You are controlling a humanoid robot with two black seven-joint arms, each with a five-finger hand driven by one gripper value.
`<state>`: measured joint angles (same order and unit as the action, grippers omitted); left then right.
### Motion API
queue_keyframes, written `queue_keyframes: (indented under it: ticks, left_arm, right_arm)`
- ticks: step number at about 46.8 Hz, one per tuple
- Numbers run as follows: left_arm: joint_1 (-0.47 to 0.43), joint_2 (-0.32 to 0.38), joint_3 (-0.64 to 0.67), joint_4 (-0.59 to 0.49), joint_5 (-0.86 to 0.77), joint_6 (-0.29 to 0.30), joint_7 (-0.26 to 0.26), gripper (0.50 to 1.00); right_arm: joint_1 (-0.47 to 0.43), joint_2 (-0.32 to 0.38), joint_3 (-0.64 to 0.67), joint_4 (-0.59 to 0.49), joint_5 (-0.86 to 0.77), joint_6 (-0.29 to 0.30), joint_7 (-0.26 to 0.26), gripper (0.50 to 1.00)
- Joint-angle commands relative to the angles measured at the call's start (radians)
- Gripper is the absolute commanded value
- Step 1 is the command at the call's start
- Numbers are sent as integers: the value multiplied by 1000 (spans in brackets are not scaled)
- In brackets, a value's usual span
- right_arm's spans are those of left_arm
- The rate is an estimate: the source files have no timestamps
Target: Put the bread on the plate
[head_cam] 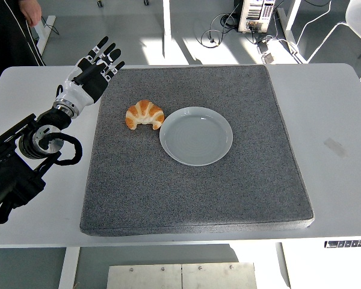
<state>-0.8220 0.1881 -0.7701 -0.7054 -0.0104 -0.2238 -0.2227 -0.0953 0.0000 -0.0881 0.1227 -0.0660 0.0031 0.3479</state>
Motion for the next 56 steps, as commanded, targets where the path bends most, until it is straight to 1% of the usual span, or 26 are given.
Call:
queue_keyframes:
  ticks: [1,9,13,19,23,30,35,39,44,48,52,54,56]
  left_arm:
    - [0,1,-11,0,0,-2,-1,981]
    - [-3,-1,-31,0,-3,6,2,983]
    - [-14,-2,-11,0,-2,15,8,983]
    - [-34,-1,40,1,12,76,10,983]
    - [-49,7,104,0,13,67,8,983]
    - [-69,19,127,-14,15,66,8,983]
    - [-83,62,159,-65,24,69,13,983]
    - [-127,122,241,-126,35,73,13,983]
    - [-184,201,343,-177,36,70,13,983]
    - [-244,269,455,-220,79,67,22,983]
    - [-331,304,575,-229,130,64,48,983]
    - [-371,315,629,-232,142,60,77,981]
    - [-407,332,679,-230,142,55,117,981]
  right_arm:
    - [0,0,1,0,0,0,0,1000]
    - [0,0,1,0,0,0,0,1000]
    - [0,0,-1,0,0,0,-1,1000]
    - [0,0,1,0,0,0,0,1000]
    - [0,0,-1,0,0,0,-1,1000]
    - [0,0,-1,0,0,0,0,1000]
    - [0,0,-1,0,0,0,0,1000]
    - [0,0,-1,0,0,0,0,1000]
    - [0,0,-1,0,0,0,0,1000]
    - [0,0,1,0,0,0,0,1000]
    - [0,0,-1,0,0,0,0,1000]
    - [0,0,-1,0,0,0,0,1000]
    - [0,0,-1,0,0,0,0,1000]
